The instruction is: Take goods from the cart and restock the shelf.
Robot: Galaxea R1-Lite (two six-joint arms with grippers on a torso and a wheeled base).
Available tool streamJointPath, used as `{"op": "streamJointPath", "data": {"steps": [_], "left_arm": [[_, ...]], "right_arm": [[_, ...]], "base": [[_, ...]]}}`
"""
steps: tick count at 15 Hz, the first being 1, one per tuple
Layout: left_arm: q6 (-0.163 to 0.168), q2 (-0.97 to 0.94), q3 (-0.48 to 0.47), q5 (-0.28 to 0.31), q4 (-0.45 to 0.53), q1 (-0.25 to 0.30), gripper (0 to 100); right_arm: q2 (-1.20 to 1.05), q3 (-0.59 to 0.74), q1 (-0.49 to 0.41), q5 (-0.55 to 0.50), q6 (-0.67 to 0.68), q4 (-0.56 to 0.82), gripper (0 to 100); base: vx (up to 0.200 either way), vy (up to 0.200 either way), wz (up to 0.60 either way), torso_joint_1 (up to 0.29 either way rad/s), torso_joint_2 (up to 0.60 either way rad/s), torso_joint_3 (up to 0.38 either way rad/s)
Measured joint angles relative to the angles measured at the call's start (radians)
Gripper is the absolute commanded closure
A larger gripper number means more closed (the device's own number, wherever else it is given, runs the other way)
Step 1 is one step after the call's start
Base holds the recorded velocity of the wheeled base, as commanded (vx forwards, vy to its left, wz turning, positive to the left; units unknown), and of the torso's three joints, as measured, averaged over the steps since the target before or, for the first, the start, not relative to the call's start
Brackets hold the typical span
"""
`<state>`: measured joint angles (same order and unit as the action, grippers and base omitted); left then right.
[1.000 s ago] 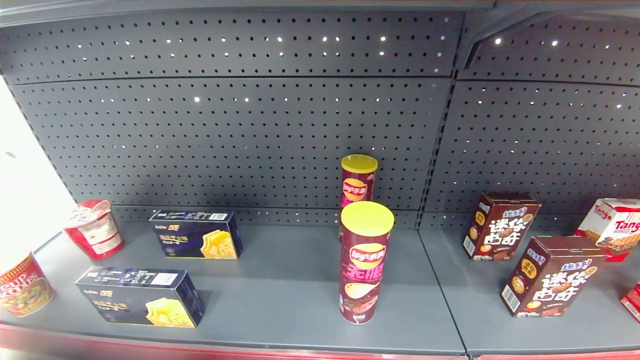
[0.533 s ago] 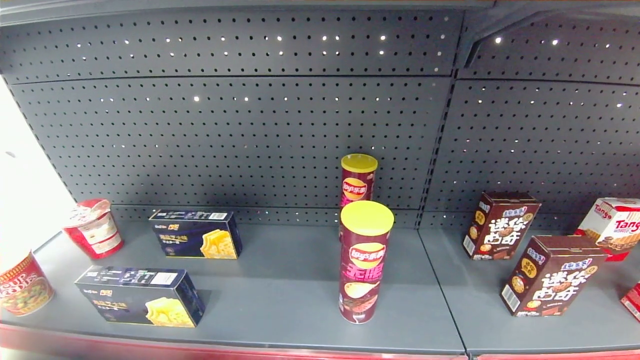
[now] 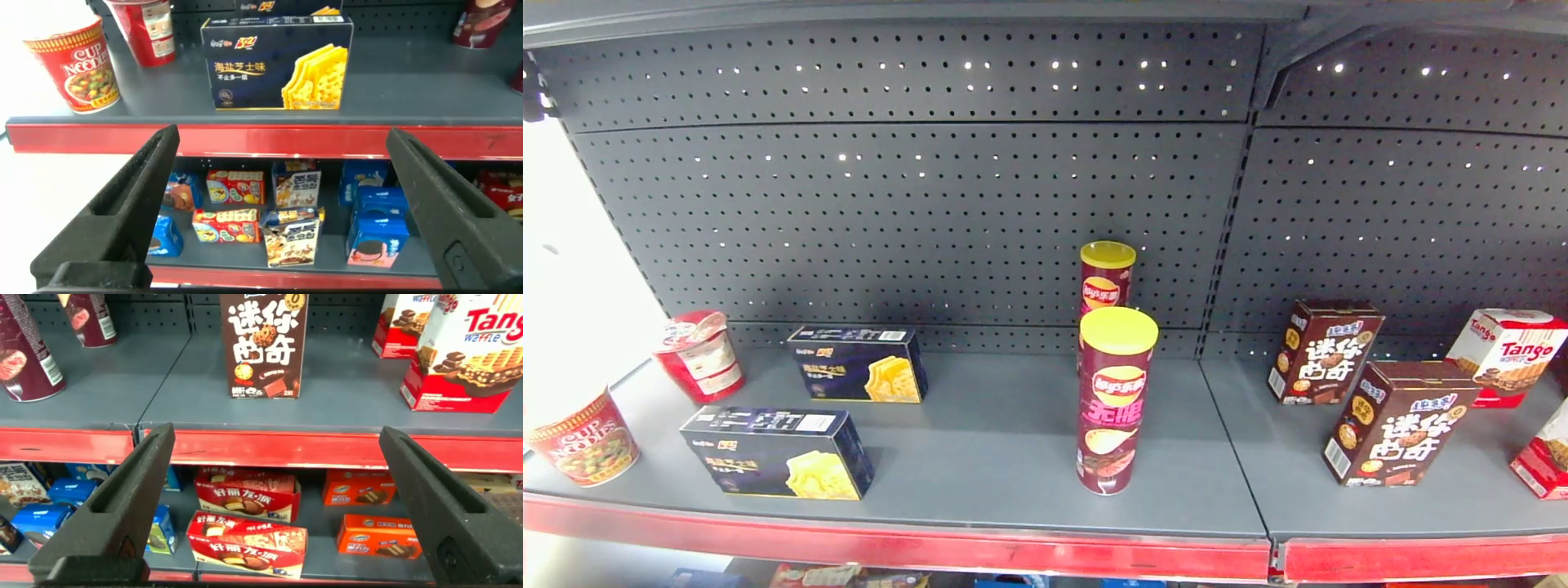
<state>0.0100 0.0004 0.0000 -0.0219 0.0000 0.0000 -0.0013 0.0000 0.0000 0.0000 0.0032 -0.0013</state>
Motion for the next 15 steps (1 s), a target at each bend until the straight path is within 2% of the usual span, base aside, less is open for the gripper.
{"op": "streamJointPath", "data": {"steps": [4,5,15], "left_arm": [[-0.002,0.000,0.000,-0.002,0.000,0.000,0],[-0.002,0.000,0.000,-0.002,0.000,0.000,0],[-0.003,0.000,0.000,-0.004,0.000,0.000,0]], "right_arm": [[0.000,0.000,0.000,0.000,0.000,0.000,0],[0.000,0.000,0.000,0.000,0.000,0.000,0],[0.000,0.000,0.000,0.001,0.000,0.000,0]], "base": [[0.000,0.000,0.00,0.000,0.00,0.000],[0.000,0.000,-0.60,0.007,0.00,-0.002],[0.000,0.000,0.00,0.000,0.00,0.000]]}}
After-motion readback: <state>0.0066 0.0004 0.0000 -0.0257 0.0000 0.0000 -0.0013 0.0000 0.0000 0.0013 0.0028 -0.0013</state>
